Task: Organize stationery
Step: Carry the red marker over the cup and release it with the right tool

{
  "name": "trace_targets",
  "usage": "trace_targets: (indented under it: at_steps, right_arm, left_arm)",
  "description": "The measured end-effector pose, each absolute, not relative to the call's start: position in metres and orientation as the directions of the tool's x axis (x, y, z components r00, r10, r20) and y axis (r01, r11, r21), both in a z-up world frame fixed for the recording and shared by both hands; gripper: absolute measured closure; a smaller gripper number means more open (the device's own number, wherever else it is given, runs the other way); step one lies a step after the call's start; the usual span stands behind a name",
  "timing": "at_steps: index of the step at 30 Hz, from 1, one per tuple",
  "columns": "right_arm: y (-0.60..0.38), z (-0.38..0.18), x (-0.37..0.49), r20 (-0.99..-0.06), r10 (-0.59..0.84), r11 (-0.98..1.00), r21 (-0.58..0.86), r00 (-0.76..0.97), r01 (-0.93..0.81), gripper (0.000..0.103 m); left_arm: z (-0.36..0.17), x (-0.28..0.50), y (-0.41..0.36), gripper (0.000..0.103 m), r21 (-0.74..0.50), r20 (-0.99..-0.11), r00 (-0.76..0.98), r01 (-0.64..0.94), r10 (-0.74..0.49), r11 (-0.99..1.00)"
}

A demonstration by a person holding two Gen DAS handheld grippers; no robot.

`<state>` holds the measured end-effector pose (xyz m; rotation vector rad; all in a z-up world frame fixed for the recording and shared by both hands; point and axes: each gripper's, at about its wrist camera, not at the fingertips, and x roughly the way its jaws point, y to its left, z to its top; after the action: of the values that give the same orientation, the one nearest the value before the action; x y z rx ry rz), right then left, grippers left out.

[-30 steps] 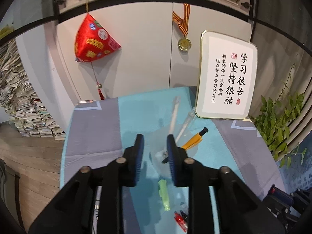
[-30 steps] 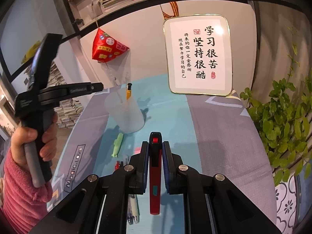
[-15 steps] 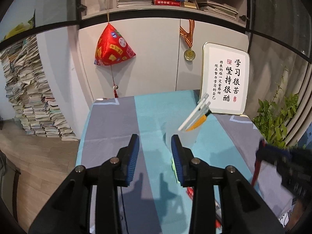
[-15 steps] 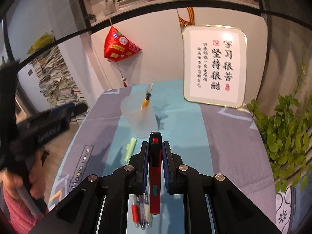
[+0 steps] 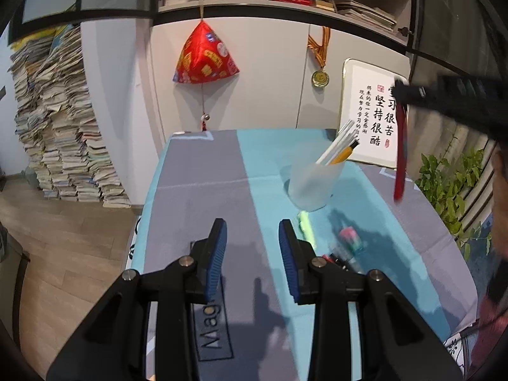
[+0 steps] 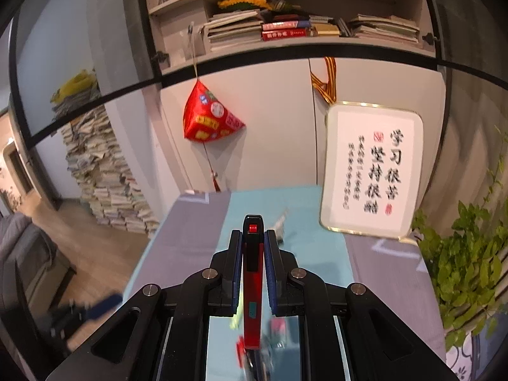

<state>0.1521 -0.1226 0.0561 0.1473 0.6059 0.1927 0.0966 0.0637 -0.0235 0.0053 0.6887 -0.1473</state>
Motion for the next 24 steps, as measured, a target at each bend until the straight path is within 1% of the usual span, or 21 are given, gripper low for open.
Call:
trace_targets:
  at_steps: [9,16,24]
  right_arm:
    - [-0.099,0.068,0.201,-0.524,0.166,0.983,0.156,0.835,-0.097,0.089]
    - [-0.081,0.046,0.24,-0.522,0.117,0.991,0.115,0.845,-0.066,0.089]
    - [-0.075,0.005,0.261,-0.587,0.095,0.995,0.086,0.804,-0.055,0.089]
  left_arm:
    - [-0.043,0.087,0.089,0.071,-0.067,-0.651,0.752,0.073,-0.099,0.995]
    - [-0.05,0.093,0.09,0.071,-0.06,-0.664,0.741,0.079,-0.099,0.995]
    - [-0.057,0.102,0.088,0.071,-0.064,-0.677,0.726,0.102,-0.118,0.993]
